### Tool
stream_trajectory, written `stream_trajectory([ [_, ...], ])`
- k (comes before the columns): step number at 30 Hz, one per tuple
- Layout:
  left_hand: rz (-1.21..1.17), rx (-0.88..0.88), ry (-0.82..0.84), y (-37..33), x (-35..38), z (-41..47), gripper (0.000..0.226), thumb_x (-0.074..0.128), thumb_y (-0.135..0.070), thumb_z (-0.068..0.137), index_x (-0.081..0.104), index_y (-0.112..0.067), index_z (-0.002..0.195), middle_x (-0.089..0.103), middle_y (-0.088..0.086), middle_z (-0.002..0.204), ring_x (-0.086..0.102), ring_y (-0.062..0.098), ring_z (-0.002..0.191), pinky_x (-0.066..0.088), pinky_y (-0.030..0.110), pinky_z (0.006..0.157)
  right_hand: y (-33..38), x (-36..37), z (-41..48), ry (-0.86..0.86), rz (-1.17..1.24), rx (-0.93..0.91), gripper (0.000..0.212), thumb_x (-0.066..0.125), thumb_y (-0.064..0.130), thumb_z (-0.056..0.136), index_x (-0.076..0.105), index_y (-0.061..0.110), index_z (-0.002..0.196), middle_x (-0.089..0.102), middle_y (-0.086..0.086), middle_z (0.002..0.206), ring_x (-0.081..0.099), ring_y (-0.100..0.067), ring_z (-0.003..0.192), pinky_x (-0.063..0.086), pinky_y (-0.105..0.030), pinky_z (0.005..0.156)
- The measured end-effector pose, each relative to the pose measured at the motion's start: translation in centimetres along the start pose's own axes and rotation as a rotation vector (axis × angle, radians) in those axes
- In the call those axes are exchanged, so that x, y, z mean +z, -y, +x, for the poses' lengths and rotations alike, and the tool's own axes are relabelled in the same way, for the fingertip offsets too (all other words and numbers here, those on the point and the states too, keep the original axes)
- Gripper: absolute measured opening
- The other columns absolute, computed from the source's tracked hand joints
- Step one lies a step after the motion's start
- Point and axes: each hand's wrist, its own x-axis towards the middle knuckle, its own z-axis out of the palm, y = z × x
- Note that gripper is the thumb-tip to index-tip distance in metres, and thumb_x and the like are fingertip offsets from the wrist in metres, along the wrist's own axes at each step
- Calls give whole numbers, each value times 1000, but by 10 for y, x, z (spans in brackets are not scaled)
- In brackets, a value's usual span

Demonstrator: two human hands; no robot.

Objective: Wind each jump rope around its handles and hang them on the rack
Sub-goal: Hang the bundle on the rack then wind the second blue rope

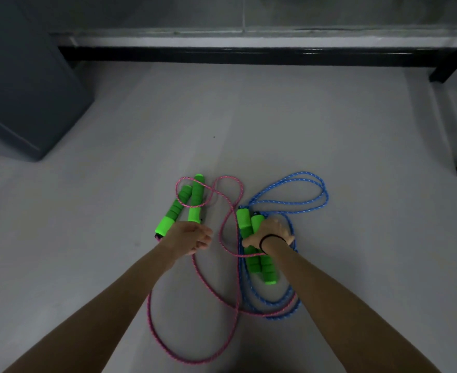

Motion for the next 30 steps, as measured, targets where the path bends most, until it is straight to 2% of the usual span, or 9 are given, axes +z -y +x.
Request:
stream_trajectory([
  [6, -9, 63, 12, -5, 2, -8, 29, 45, -1, 91, 63, -17, 74, 65, -4, 61, 56, -4, 41, 35, 20, 56, -3, -14, 6, 153, 345, -115, 51, 76, 29, 65, 58, 9, 108, 61, -8, 103, 60, -25, 99, 51, -32, 84],
  [10, -83, 145, 68, -18, 1, -13, 23, 49, -3, 91, 61, -19, 79, 67, -10, 62, 60, 0, 54, 41, 19, 61, 7, -38, 2, -2, 826, -291, 42, 83, 16, 55, 66, 8, 93, 70, -15, 99, 65, -30, 94, 52, -48, 89],
  [13, -250, 253, 158, -35, 5, -17, 11, 57, -8, 85, 58, -16, 92, 70, -14, 69, 61, -1, 64, 45, 17, 61, 16, -68, -18, -96, 1163, -463, 37, 79, 1, 61, 65, -3, 95, 68, -19, 94, 64, -28, 84, 53, -50, 87],
  [15, -252, 376, 117, -51, 11, -23, 32, 62, -1, 84, 54, -12, 112, 67, -12, 90, 60, -5, 70, 46, 8, 60, 24, -96, -37, -131, 1269, -611, 36, 74, -6, 67, 61, -8, 100, 67, -24, 103, 63, -26, 87, 53, -44, 87],
  [17, -257, 464, 87, -76, 16, -33, 48, 64, -2, 82, 48, -13, 125, 61, -3, 108, 61, 0, 89, 48, 9, 72, 32, -123, -52, -217, 1273, -713, 42, 74, -5, 67, 57, -9, 105, 65, -26, 110, 64, -27, 92, 54, -41, 87],
  [20, -260, 578, 22, -118, 11, -47, 62, 79, -13, 69, 52, -17, 125, 60, 1, 120, 58, 14, 107, 47, 22, 89, 43, -165, -73, -348, 1195, -746, 39, 77, 8, 66, 61, -7, 99, 68, -25, 101, 66, -33, 94, 55, -45, 84],
  [22, -221, 619, -1, -152, 2, -61, 60, 82, -17, 64, 56, -17, 119, 62, 1, 118, 58, 11, 105, 50, 20, 86, 49, -193, -95, -426, 1101, -716, 31, 77, 16, 68, 66, 0, 93, 71, -17, 91, 68, -29, 85, 56, -43, 79],
  [27, -215, 642, 181, -246, -18, -130, 38, 74, -5, 74, 58, -19, 105, 72, -8, 83, 67, 4, 78, 55, 20, 70, 57, -273, -169, -418, 953, -618, 40, 70, 45, 59, 67, 13, 81, 71, -5, 76, 68, -21, 74, 55, -36, 69],
  [30, -217, 675, 216, -307, -32, -192, 28, 66, -6, 82, 59, -21, 105, 70, -6, 89, 66, -2, 78, 51, 13, 67, 63, -343, -223, -434, 970, -567, 32, 69, 47, 69, 63, 16, 66, 62, 3, 57, 60, -17, 57, 50, -33, 60],
])
